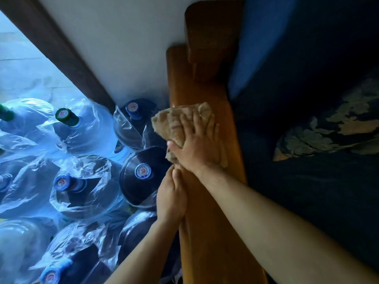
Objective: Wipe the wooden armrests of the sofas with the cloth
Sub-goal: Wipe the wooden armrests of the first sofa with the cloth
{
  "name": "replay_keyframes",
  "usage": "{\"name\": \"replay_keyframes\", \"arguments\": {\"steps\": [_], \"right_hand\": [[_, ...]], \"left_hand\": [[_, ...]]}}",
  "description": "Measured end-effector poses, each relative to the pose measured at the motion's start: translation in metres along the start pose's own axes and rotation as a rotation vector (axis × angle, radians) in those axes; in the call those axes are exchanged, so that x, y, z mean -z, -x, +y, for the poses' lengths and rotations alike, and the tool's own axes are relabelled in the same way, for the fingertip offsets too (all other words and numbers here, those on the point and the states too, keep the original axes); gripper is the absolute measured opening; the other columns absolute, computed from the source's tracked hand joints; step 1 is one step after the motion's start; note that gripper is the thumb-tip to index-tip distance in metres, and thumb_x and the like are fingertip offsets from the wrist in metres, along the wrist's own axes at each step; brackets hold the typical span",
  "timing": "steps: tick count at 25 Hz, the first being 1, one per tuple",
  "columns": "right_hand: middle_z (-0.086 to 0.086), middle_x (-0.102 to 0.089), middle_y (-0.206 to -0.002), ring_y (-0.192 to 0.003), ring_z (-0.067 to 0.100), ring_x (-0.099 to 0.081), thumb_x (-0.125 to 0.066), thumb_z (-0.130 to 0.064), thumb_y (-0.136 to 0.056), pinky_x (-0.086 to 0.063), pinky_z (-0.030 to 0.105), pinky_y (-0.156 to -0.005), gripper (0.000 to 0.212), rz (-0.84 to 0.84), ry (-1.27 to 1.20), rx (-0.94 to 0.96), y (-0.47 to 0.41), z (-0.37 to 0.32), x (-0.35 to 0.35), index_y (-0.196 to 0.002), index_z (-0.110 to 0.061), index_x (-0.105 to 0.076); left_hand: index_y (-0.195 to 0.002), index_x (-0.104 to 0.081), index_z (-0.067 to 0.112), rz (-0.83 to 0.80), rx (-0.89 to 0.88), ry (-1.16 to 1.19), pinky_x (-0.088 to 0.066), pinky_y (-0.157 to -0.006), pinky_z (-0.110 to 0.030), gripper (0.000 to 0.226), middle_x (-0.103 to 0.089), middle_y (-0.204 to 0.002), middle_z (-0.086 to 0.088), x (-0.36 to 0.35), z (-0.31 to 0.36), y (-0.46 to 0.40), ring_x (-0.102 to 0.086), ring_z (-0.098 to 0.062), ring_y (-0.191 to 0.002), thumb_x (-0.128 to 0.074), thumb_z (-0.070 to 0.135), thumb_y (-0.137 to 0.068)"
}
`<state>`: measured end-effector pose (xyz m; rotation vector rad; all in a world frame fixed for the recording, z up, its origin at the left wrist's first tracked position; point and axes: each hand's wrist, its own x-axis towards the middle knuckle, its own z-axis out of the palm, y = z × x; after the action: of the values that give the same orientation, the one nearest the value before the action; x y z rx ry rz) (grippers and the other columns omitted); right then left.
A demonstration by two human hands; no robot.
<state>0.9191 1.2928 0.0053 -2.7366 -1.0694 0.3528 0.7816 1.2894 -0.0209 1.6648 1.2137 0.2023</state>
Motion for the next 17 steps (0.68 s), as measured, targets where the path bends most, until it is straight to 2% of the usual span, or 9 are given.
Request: {"name": "replay_keyframes", "arguments": {"steps": [2,4,5,6,8,10,12,15,17], "right_hand": [[0.005,-0.011,-0.175,-0.159,0.045,-0.002,-0.062,-0.063,-0.089,-0.006,0.062,-0.126,0.081,-0.02,-0.046,0.184,0.016,0.006,-0.002,-0.16,-0.036,-0.035],[0.002,-0.019,-0.174,-0.159,0.042,-0.011,-0.064,-0.063,-0.087,-0.013,0.061,-0.125,0.077,0.011,-0.065,0.327,0.036,0.037,-0.003,-0.156,-0.039,-0.042],[0.002,-0.021,-0.174,-0.159,0.04,-0.015,-0.061,-0.066,-0.087,-0.016,0.061,-0.125,0.076,0.038,-0.06,0.336,0.043,0.057,-0.001,-0.156,-0.04,-0.042],[0.002,-0.022,-0.173,-0.158,0.038,-0.018,-0.059,-0.068,-0.088,-0.019,0.061,-0.125,0.076,0.076,-0.053,0.291,0.046,0.074,0.0,-0.156,-0.04,-0.042],[0.004,-0.023,-0.172,-0.155,0.038,-0.026,-0.061,-0.065,-0.089,-0.028,0.057,-0.123,0.077,0.135,-0.149,0.053,0.043,0.096,0.005,-0.157,-0.035,-0.041],[0.008,-0.031,-0.166,-0.144,0.038,-0.043,-0.065,-0.06,-0.091,-0.043,0.052,-0.113,0.08,0.166,-0.378,-0.247,0.03,0.098,0.009,-0.159,-0.032,-0.035],[0.012,-0.038,-0.158,-0.132,0.04,-0.053,-0.062,-0.06,-0.093,-0.051,0.049,-0.103,0.081,0.187,-0.464,-0.452,0.018,0.088,0.01,-0.161,-0.031,-0.028],[0.019,-0.03,-0.164,-0.137,0.048,-0.045,-0.051,-0.064,-0.097,-0.041,0.056,-0.11,0.078,0.187,-0.239,-0.5,0.021,0.059,0.011,-0.161,-0.026,-0.028],[0.015,-0.02,-0.171,-0.149,0.052,-0.027,-0.049,-0.067,-0.096,-0.025,0.06,-0.121,0.08,0.143,-0.067,-0.335,0.04,0.035,0.002,-0.163,-0.029,-0.028]], "left_hand": [[-0.121,-0.052,0.043,-0.061,-0.024,-0.033,-0.04,-0.075,-0.022,0.041,-0.061,-0.112,0.015,-0.005,-0.013,0.016,-0.055,-0.003,-0.093,-0.022,0.061,-0.101],[-0.121,-0.044,0.042,-0.097,-0.017,-0.06,-0.041,-0.075,-0.023,0.041,-0.062,-0.116,0.012,-0.007,-0.013,0.023,-0.057,-0.006,-0.093,-0.024,0.067,-0.095],[-0.125,-0.041,0.04,-0.116,-0.02,-0.076,-0.044,-0.077,-0.027,0.046,-0.062,-0.119,0.011,-0.008,-0.011,0.025,-0.058,-0.008,-0.097,-0.026,0.069,-0.093],[-0.131,-0.039,0.038,-0.131,-0.022,-0.075,-0.047,-0.082,-0.032,0.052,-0.062,-0.122,0.01,-0.008,-0.01,0.027,-0.06,-0.011,-0.101,-0.028,0.071,-0.093],[-0.137,-0.037,0.037,-0.137,-0.02,-0.055,-0.051,-0.091,-0.042,0.055,-0.064,-0.126,0.007,-0.007,-0.01,0.029,-0.063,-0.014,-0.105,-0.028,0.07,-0.095],[-0.139,-0.037,0.037,-0.123,-0.019,-0.049,-0.051,-0.092,-0.044,0.053,-0.065,-0.127,0.005,-0.006,-0.011,0.03,-0.063,-0.014,-0.105,-0.026,0.069,-0.097],[-0.143,-0.036,0.038,-0.111,-0.006,-0.063,-0.05,-0.095,-0.046,0.053,-0.063,-0.133,0.003,-0.006,-0.011,0.033,-0.062,-0.017,-0.112,-0.024,0.065,-0.099],[-0.152,-0.032,0.039,-0.079,-0.012,-0.076,-0.044,-0.106,-0.05,0.054,-0.058,-0.142,0.001,-0.005,-0.014,0.041,-0.056,-0.021,-0.126,-0.023,0.059,-0.103],[-0.153,-0.035,0.037,-0.036,-0.037,-0.078,-0.043,-0.108,-0.044,0.052,-0.057,-0.142,0.003,0.001,-0.019,0.048,-0.054,-0.018,-0.129,-0.026,0.053,-0.105]]}}
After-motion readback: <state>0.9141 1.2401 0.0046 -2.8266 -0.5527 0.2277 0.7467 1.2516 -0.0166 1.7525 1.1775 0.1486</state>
